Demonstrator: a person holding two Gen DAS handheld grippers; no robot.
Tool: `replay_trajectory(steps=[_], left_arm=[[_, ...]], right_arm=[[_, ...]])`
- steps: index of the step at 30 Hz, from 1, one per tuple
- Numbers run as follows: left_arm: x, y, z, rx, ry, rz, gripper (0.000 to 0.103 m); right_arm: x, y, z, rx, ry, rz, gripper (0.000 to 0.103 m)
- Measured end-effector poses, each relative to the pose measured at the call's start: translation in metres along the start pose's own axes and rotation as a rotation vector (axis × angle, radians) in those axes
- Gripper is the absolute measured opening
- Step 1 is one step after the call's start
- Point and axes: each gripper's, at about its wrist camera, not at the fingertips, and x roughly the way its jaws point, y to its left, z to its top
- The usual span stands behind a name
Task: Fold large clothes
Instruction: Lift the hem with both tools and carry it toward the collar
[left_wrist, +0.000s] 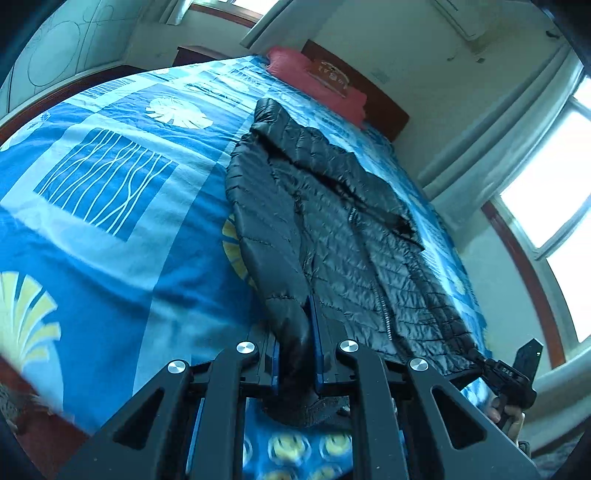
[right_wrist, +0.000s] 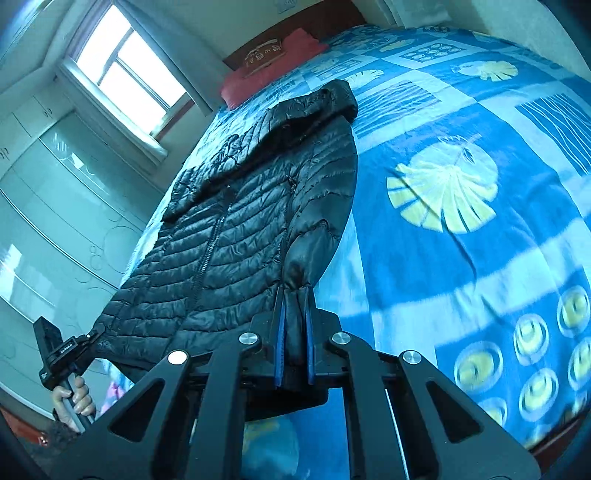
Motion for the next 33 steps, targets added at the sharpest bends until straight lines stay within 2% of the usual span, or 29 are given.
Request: replay_trajectory(steps=[7, 10, 20, 27, 33], left_arm=[[-0.041, 0.003, -0.033, -0.093, -0.007, -0.013, 0.013], [-0.055, -0.003, -0.044, -0.09, -0.014, -0.006, 0.013], [-0.091, -0.009, -0.059, -0.131, -0.075, -0.072, 0.013], [-0.09, -0.012, -0.052, -0.083, -0.076, -0.086, 0.013], [-0.086, -0.016, -0.032, -0.066, -0.096, -0.13, 0.013]], right_arm=[[-0.036, -0.009, -0.035, 0.091, 0.002, -0.001, 0.008], [-0.05, -0.006, -0.044, 0.106, -0.01, 0.001, 0.008], [-0.081, -0.002, -0.059, 0.148, -0.056, 0.101, 0.008], [-0.083, 0.014, -0.047, 0.075, -0.078, 0.132, 0.008], [-0.081, 0.029, -0.027, 0.056, -0.083, 0.203, 0.008]])
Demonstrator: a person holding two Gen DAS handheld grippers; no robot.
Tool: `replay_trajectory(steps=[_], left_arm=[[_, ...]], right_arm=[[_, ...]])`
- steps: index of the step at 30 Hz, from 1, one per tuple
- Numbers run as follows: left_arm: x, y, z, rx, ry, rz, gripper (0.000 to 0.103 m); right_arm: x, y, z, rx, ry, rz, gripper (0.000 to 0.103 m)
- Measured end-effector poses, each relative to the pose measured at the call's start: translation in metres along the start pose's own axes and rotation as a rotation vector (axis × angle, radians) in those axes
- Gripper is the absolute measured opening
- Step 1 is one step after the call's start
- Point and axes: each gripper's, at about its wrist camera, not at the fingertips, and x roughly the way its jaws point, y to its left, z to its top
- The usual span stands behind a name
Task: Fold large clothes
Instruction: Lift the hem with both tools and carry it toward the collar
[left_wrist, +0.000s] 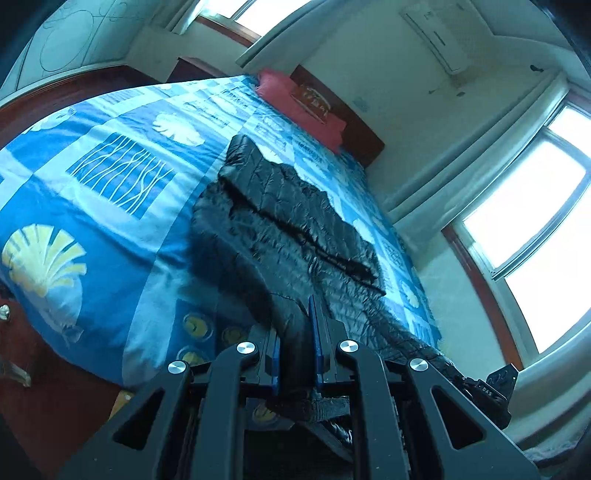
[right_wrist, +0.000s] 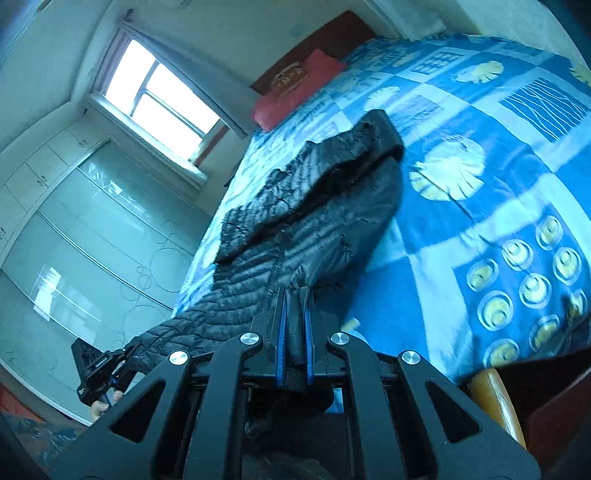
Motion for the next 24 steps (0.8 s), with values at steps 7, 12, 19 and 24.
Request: replay_trajectory(steps=[7, 12, 19, 24], left_arm=[[0.009, -0.014, 0.034, 0.011, -0.03, -0.044, 0.013], [0.027, -0.031, 0.072, 0.061, -0.068, -0.058, 0.013], [0.082, -0.045, 0.13, 0.106, -0.06, -0.051, 0.013], [0.139, -0.041, 0.182, 0.085, -0.039, -0.002, 0.012]], right_arm=[[0.007, 0.011, 0.037, 0.022, -0.037, 0.097, 0.008], [0.016, 0.019, 0.072, 0.029, -0.079, 0.162, 0.008], [0.065, 0.028, 0.141, 0.007, -0.094, 0.179, 0.008], [0.117, 0.025, 0.196, 0.026, -0.1, 0.181, 0.008]])
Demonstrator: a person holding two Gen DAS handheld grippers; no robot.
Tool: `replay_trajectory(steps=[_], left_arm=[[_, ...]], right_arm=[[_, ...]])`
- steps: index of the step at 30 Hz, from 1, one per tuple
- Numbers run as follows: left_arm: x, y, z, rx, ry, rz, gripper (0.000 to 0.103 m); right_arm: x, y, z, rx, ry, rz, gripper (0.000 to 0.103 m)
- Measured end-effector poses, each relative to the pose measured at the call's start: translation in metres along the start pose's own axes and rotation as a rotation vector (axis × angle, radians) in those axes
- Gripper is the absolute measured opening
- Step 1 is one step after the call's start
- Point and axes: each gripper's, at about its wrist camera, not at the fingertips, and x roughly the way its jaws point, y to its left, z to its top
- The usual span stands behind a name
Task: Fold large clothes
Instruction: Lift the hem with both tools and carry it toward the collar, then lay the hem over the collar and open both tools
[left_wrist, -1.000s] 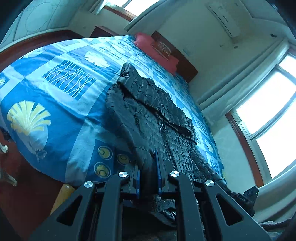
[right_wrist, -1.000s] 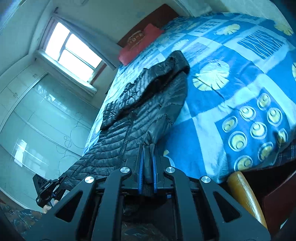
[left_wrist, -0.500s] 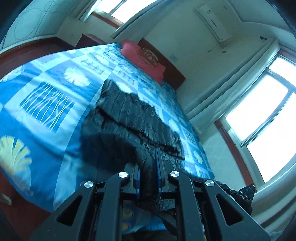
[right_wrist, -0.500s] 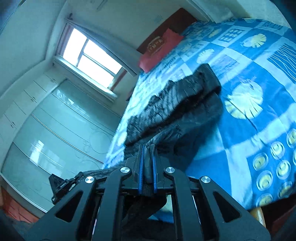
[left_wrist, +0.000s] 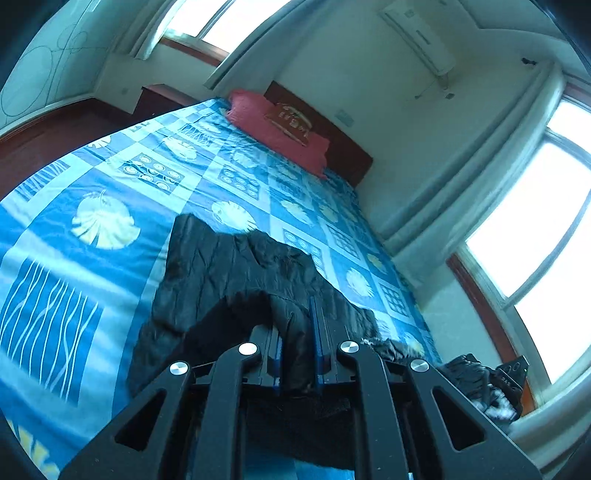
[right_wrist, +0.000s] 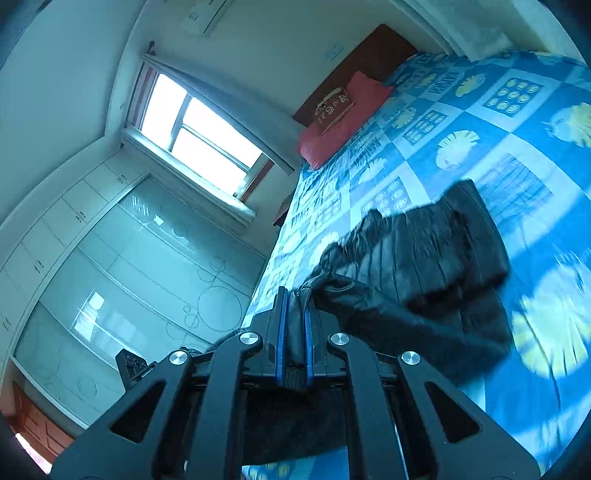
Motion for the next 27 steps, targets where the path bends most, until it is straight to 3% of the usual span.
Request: replay_trajectory(steps=[7, 12, 19, 24, 27], left_arm=[[0.085, 0.023, 0.056, -0.031, 0.031, 0.093, 0.012], [0.161, 0.054, 0.077, -0.063, 0.072, 0.188, 0.012], [0.244, 0.096, 0.077, -0.081, 0.163, 0.299, 0.012], [0.275, 0.104, 0.071, -0.024, 0.194, 0.359, 0.012], [0.28, 0.104, 0.068, -0.001, 0.191, 0.369, 0.012]], right_arm=[[0.089, -0.038, 0.067, 0.055, 0.009, -0.081, 0.008], [0.155, -0.081, 0.092, 0.112, 0.025, -0.175, 0.008], [0.221, -0.151, 0.098, 0.182, 0.076, -0.315, 0.008], [0.247, -0.188, 0.088, 0.197, 0.114, -0.402, 0.008], [0.252, -0.194, 0.085, 0.194, 0.115, -0.408, 0.008]])
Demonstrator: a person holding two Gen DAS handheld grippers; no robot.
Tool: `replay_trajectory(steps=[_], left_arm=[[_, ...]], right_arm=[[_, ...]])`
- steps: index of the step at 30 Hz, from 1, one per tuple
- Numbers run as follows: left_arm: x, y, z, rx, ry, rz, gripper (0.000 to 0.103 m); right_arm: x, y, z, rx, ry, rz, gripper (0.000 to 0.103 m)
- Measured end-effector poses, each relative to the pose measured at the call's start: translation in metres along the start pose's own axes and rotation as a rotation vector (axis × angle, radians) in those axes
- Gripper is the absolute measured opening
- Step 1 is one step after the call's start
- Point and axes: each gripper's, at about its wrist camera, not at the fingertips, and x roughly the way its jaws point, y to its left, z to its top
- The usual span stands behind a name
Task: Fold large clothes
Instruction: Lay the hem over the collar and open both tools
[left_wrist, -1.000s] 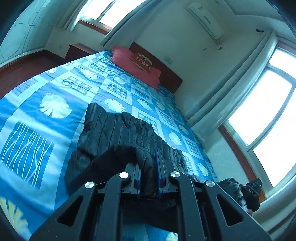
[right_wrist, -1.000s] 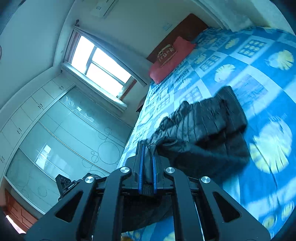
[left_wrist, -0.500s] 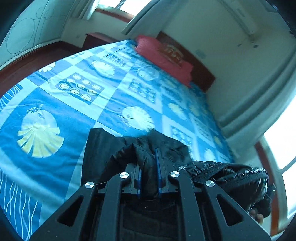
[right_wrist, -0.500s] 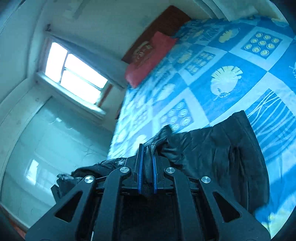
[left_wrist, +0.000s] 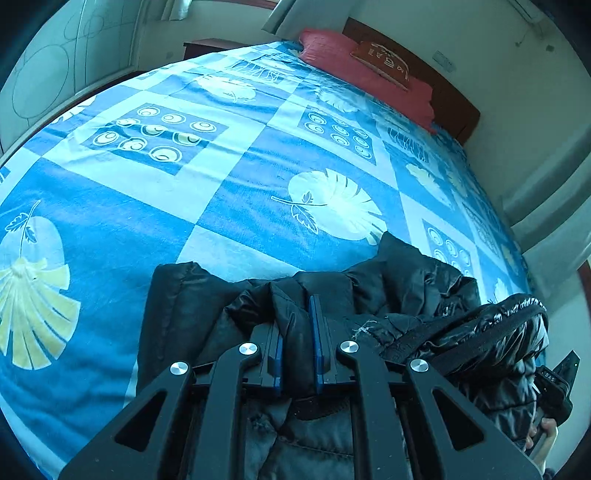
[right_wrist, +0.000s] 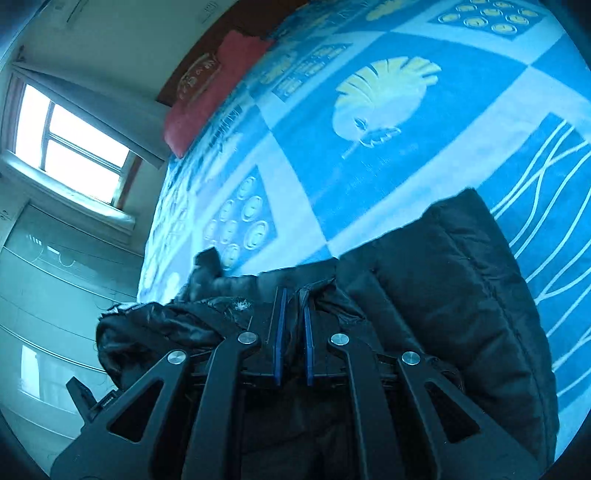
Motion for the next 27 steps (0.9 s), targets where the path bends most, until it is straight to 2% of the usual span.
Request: replay_trajectory(steps=[5, 7, 8, 9, 10, 11, 12, 14, 17, 18, 21, 22, 24, 27], left_arm=[[-0.016, -0.006, 0.005, 0.02, -0.009, -0.034, 0.017], [-0.026, -0.004, 0.01, -0.001, -0.013, -0.077, 0.023], [-0.032, -0.002, 0.013, -0.02, -0.015, -0.111, 0.032], [-0.037, 0.001, 0.015, -0.049, -0.022, -0.156, 0.044], [-0.047, 0.005, 0.018, -0.093, -0.045, -0.196, 0.05], [-0.057, 0.009, 0.021, -0.134, -0.086, -0.213, 0.059], [-0.068, 0.012, 0.023, -0.167, -0.132, -0.24, 0.062], [-0.082, 0.011, 0.027, -0.191, -0.178, -0.266, 0.063], [-0.088, -0.002, 0.025, -0.151, -0.182, -0.262, 0.063], [-0.087, -0.009, 0.023, -0.118, -0.175, -0.245, 0.063], [-0.07, -0.042, 0.008, 0.054, -0.136, -0.127, 0.063], [-0.061, -0.049, 0.003, 0.087, -0.123, -0.097, 0.063], [-0.049, -0.051, -0.003, 0.109, -0.105, -0.052, 0.063], [-0.022, -0.044, -0.003, 0.082, -0.083, 0.012, 0.063]], right_arm=[[-0.017, -0.002, 0.003, 0.019, -0.005, 0.073, 0.021], [-0.031, -0.002, 0.006, 0.035, -0.033, 0.106, 0.039], [-0.038, 0.0, 0.007, 0.04, -0.051, 0.116, 0.045], [-0.05, 0.002, 0.007, 0.033, -0.093, 0.106, 0.06], [-0.059, 0.004, 0.007, 0.016, -0.123, 0.094, 0.064], [-0.066, 0.008, 0.007, -0.004, -0.134, 0.09, 0.064], [-0.07, 0.011, 0.006, -0.019, -0.139, 0.085, 0.064], [-0.076, 0.019, 0.003, -0.055, -0.141, 0.073, 0.064], [-0.072, 0.046, -0.007, -0.166, -0.129, 0.016, 0.064], [-0.067, 0.055, -0.011, -0.213, -0.126, -0.021, 0.063], [-0.046, 0.089, -0.026, -0.381, -0.102, -0.138, 0.044], [-0.038, 0.098, -0.03, -0.419, -0.087, -0.153, 0.042], [-0.019, 0.112, -0.038, -0.49, -0.061, -0.179, 0.042], [0.009, 0.116, -0.04, -0.544, -0.043, -0.238, 0.042]])
